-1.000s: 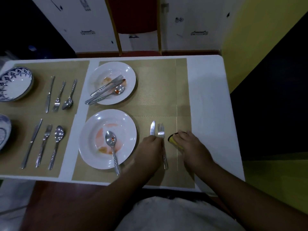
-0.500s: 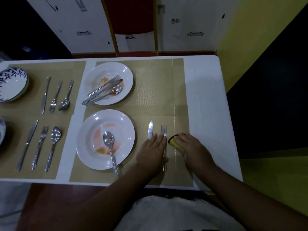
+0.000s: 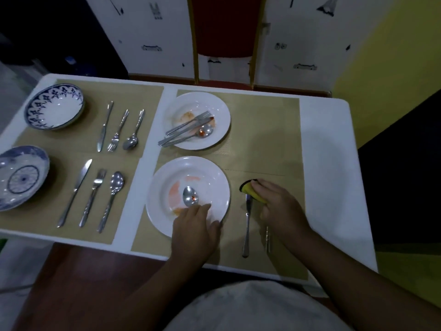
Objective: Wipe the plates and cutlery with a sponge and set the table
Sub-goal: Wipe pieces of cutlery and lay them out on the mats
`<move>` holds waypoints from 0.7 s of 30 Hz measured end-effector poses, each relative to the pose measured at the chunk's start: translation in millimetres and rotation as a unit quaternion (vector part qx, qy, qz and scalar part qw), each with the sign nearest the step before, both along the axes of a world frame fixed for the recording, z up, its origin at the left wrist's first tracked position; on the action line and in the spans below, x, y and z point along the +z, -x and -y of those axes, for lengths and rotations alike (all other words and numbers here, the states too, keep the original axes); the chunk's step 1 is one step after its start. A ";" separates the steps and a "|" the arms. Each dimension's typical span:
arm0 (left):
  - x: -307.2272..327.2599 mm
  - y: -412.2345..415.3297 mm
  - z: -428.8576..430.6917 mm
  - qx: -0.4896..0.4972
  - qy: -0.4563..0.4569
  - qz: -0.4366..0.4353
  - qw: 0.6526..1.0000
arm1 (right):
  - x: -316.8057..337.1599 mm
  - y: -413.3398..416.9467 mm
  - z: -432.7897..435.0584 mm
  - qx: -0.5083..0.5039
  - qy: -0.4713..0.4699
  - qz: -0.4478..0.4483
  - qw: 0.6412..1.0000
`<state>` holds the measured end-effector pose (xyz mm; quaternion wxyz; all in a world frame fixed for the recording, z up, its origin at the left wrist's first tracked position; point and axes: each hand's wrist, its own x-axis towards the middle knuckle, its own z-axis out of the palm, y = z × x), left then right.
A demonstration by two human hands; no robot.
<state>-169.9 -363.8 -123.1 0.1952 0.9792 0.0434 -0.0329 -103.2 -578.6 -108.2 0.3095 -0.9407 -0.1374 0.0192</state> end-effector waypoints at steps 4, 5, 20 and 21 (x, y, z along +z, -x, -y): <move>-1.2 8.9 -25.8 0.087 0.008 -0.066 0.994 | 4.3 3.5 -46.0 0.050 -0.007 -0.011 0.999; -0.1 7.5 -30.1 0.099 0.012 -0.075 0.992 | 3.8 5.2 -54.7 0.064 -0.009 -0.018 0.998; 26.7 -14.8 -83.4 0.281 0.493 -0.265 0.780 | 9.5 0.2 -115.1 0.083 0.001 -0.069 0.994; 32.0 -15.5 -85.5 0.284 0.528 -0.270 0.753 | 10.7 1.3 -120.7 0.100 0.001 -0.060 0.993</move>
